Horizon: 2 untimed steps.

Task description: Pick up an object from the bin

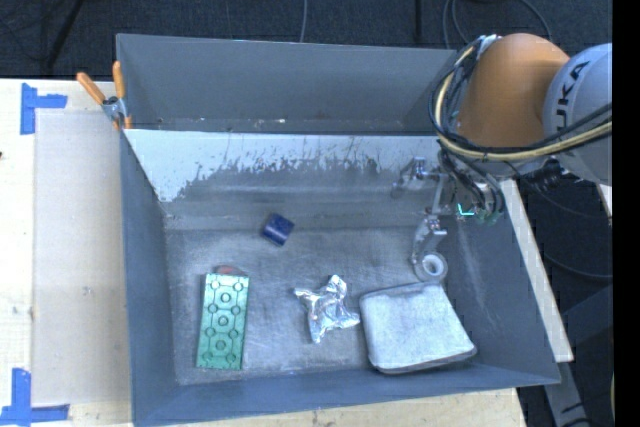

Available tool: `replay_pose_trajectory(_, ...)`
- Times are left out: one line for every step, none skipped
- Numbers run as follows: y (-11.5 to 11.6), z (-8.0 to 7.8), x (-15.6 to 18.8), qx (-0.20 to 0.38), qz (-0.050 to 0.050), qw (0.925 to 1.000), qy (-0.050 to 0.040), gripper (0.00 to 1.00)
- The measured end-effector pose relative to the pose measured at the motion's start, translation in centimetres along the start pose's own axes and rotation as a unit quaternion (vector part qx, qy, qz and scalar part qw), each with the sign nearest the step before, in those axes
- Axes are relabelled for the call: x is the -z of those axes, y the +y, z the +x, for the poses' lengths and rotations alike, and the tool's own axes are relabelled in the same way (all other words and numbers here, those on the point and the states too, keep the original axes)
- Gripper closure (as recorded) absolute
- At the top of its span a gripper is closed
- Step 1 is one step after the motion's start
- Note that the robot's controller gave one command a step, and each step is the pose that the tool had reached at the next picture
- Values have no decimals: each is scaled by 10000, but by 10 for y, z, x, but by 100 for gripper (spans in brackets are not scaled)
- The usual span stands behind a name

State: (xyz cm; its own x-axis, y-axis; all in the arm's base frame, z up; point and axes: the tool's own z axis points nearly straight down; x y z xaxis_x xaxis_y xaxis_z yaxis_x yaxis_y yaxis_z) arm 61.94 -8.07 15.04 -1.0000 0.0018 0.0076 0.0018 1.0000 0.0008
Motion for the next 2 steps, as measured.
replay_pose_trajectory(102,73,13,31,-18,10000,-17,0)
replay_pose_trajectory(96,79,-80,-44,0,10000,-63,0)
